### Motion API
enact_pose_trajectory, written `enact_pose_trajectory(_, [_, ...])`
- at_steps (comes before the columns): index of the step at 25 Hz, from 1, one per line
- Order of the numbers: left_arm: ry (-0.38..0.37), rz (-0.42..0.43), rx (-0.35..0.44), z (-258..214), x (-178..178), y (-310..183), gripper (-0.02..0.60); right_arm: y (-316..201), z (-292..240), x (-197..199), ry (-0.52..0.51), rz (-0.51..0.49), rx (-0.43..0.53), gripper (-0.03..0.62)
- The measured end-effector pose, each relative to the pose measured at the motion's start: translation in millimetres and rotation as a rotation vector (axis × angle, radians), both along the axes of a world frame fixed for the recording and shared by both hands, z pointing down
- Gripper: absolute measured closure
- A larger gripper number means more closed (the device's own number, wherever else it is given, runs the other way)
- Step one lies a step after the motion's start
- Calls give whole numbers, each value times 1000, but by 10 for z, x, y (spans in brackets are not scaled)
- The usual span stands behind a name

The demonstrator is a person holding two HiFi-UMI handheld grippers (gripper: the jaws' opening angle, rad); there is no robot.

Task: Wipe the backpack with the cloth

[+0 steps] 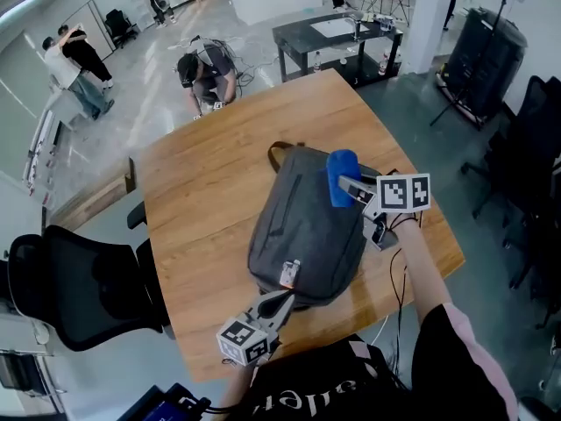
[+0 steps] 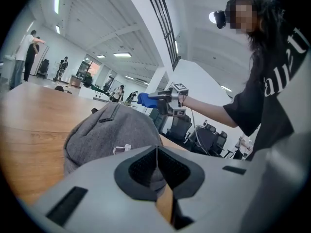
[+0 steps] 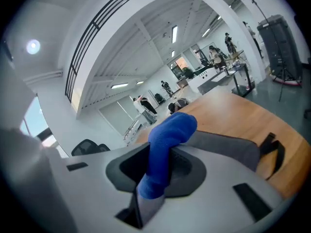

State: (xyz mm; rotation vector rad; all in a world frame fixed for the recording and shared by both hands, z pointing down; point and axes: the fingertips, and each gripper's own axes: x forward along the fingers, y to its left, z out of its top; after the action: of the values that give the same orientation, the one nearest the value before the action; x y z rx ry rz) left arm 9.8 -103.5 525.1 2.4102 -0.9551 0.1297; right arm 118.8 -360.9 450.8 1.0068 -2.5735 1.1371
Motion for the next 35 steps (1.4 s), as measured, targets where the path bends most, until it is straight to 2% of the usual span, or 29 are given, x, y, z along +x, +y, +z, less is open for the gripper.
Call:
enact_pose_trajectory(6, [2,-61,-6,-13,-147,32,580,-622,183,-856,-60,-73,-125,507])
enact_pose_trajectory(9, [2,-103,-3,-27,-243,31,580,-832,367,-926,-24,-60,-163,507])
enact_pose_trajectory(17, [-6,-164,-20,64,-417,-41,580,-760,584,-96,96,-53,-156,507])
enact_pose_trajectory(19, [0,-153,-10,24,-366,-116,580,-659,657,202,121,-37,-160,507])
enact_pose_trajectory(23, [12,-131,22,-90,-272,-307,580,-452,695,676,89,15,-171,507])
enact_pose_trajectory(28, [17,-84,44,-171,-68,-498,580,-224,839,1212,100,73,-202,507])
enact_pose_trajectory(32, [35,-53,54,-264,152,-596,580,-27,1022,1508,175,81,-213,507])
enact_pose_trajectory(35, [37,-10,61,-301,327,-637,580,63,1150,1599,193,74,-227,507])
